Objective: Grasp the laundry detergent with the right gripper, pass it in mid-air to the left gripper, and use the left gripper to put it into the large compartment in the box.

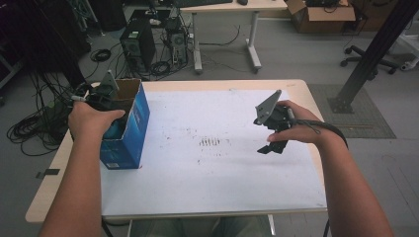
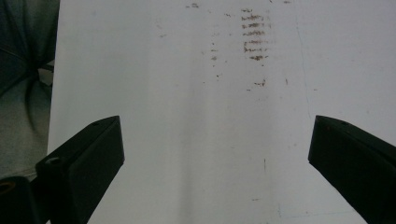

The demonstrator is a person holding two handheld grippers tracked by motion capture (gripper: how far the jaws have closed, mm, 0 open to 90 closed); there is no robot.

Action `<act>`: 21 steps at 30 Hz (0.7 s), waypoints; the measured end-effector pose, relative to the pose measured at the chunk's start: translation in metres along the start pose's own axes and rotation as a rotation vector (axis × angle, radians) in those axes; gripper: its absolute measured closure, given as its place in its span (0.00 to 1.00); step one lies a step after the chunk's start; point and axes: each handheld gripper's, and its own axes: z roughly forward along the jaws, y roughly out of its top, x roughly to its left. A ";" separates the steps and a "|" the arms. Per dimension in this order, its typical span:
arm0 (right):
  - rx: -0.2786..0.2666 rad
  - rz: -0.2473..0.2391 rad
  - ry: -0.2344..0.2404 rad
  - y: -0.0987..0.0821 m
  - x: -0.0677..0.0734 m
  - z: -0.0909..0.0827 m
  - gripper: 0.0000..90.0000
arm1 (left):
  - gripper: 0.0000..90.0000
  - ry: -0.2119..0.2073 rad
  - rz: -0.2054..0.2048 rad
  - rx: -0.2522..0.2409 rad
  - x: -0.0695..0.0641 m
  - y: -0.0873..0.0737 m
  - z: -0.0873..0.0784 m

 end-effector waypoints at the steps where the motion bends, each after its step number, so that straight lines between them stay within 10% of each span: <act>1: 0.000 0.000 0.000 0.000 0.001 0.000 0.04 | 0.32 0.001 -0.004 -0.005 0.000 0.000 -0.002; 21: -0.006 -0.006 -0.011 0.000 0.003 -0.005 0.04 | 0.18 0.004 0.027 -0.059 -0.002 -0.003 -0.035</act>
